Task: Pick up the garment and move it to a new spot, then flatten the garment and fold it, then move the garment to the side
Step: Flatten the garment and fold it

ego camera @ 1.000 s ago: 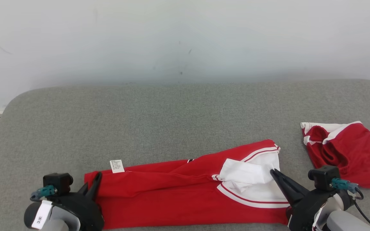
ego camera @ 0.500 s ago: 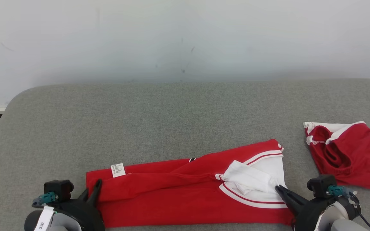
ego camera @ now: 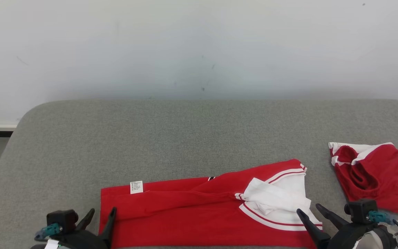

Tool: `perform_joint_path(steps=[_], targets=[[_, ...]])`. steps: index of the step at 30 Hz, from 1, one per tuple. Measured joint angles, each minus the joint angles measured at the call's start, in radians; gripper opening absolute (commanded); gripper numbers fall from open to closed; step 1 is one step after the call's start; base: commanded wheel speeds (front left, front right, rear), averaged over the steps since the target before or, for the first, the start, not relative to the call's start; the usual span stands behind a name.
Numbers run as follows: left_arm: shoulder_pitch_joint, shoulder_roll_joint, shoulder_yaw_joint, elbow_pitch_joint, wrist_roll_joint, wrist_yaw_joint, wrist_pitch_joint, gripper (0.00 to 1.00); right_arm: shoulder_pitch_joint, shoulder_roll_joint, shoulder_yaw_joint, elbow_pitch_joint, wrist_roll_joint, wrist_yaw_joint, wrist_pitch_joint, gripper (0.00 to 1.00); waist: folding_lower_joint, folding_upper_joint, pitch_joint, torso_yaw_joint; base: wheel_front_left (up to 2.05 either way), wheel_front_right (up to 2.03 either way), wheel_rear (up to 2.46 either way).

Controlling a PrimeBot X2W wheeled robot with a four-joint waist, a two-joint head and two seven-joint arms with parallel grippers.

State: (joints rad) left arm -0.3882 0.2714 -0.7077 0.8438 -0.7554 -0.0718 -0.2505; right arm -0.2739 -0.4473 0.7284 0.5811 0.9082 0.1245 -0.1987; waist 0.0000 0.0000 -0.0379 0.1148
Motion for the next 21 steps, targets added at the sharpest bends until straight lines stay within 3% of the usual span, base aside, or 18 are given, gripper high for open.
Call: perform_joint_path(steps=[7,21], targets=[[0.063,0.027,0.036,-0.081,0.019,0.04,0.0,1.0,0.035,-0.01,-0.032,-0.065,0.007,-0.005,-0.023,1.0,0.0,0.0,-0.023,0.008,0.0,0.0,0.0],[0.218,0.068,0.092,-0.293,0.069,0.128,0.0,1.0,0.123,-0.036,-0.116,-0.145,0.023,-0.124,-0.041,1.0,0.0,0.0,-0.073,0.022,0.0,0.0,0.0]])
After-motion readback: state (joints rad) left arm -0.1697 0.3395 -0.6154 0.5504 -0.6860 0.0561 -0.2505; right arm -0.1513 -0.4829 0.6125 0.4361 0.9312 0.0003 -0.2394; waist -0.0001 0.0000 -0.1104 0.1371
